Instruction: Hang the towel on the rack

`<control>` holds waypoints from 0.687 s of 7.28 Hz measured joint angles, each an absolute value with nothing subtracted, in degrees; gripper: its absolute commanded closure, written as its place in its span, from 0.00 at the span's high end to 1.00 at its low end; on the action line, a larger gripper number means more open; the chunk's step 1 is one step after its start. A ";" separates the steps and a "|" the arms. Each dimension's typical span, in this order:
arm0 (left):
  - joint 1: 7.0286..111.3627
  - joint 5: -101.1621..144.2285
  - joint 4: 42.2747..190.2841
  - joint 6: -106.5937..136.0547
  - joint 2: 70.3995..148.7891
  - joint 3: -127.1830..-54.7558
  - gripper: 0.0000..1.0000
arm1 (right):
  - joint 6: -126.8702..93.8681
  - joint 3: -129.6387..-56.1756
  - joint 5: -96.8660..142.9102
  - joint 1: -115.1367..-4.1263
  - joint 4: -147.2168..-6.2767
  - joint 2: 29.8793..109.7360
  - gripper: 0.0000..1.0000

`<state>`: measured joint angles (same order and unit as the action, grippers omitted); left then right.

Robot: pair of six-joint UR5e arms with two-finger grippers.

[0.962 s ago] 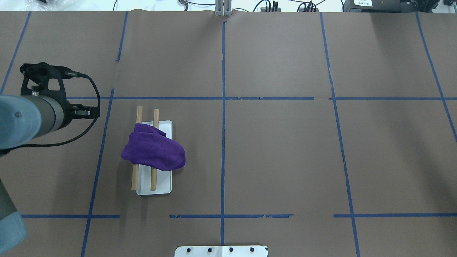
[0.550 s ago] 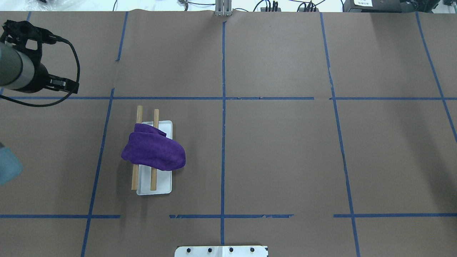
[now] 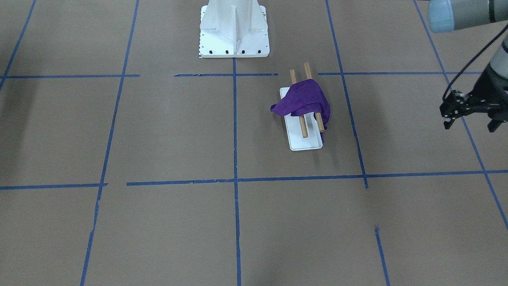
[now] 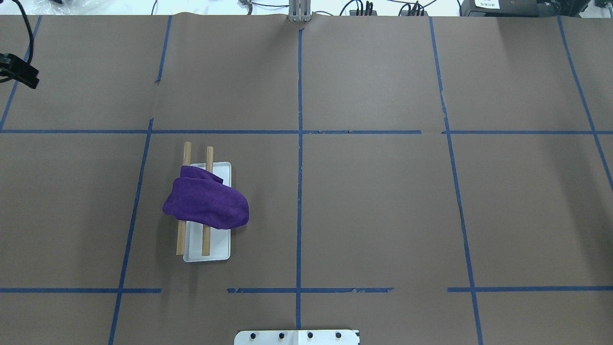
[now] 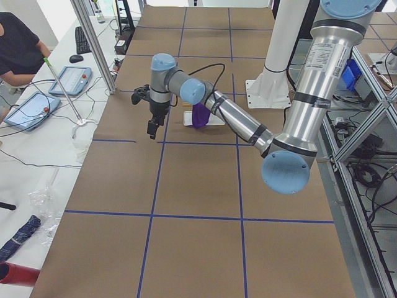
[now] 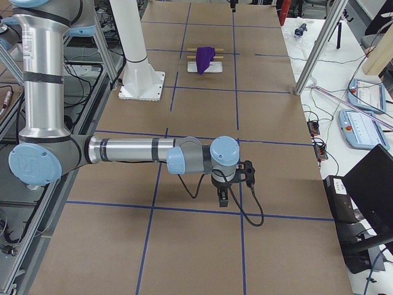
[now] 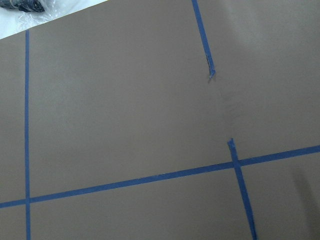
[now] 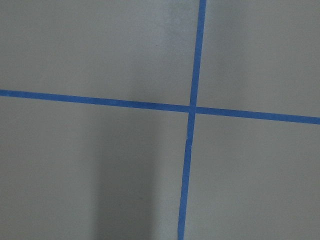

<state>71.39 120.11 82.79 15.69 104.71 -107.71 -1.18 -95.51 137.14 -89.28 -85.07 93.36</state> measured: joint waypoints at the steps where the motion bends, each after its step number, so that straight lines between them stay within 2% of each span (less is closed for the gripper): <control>1: 75.59 122.87 82.79 9.55 104.68 -103.85 1.00 | -1.29 -95.57 137.20 -89.79 -84.94 93.49 1.00; 5: 87.16 130.49 82.94 -8.26 101.50 -92.69 1.00 | -2.53 -95.62 138.79 -90.70 -85.47 93.56 1.00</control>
<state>87.16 130.49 82.94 -8.26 101.50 -92.69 -2.53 -95.62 138.79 -90.70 -85.47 93.56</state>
